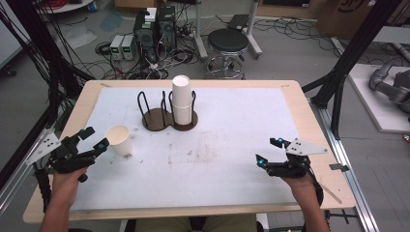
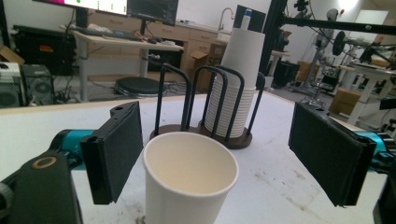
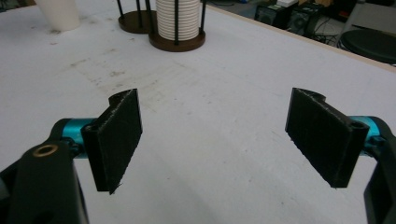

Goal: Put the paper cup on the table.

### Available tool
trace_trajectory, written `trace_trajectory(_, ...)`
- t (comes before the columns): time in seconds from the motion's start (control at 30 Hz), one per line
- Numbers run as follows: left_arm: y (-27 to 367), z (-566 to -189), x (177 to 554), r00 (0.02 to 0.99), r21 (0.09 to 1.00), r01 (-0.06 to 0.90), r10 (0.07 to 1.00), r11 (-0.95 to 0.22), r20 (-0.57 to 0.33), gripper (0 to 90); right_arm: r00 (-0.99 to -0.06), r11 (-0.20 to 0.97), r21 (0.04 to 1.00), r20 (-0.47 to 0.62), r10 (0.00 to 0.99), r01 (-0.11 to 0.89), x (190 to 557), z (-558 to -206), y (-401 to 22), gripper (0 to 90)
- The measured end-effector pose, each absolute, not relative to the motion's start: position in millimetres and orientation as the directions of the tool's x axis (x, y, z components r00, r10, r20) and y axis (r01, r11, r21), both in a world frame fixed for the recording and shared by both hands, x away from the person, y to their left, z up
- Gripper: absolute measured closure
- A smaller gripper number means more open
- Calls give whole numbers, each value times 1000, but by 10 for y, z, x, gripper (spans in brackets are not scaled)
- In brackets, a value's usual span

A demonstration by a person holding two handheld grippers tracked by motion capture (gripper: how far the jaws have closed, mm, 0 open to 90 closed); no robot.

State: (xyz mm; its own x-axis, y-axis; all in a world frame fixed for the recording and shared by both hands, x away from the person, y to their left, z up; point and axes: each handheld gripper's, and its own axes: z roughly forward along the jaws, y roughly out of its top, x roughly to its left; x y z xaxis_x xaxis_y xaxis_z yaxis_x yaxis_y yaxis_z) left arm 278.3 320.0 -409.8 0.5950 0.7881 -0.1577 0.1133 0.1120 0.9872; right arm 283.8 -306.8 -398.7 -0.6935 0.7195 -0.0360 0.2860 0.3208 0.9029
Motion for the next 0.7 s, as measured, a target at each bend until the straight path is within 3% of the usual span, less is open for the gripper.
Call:
trace_trajectory(0.33,2667,-4050,2765,669,997,77,740,23,-69,168,-613,298,901,-46,789,315,2829,-4015,-3222,190)
trace_trajectory(0.7,2518,-4086,2780,671,996,85,739,-9,-50,172,-594,280,907,-42,804,315,2788,-4008,-3268,190)
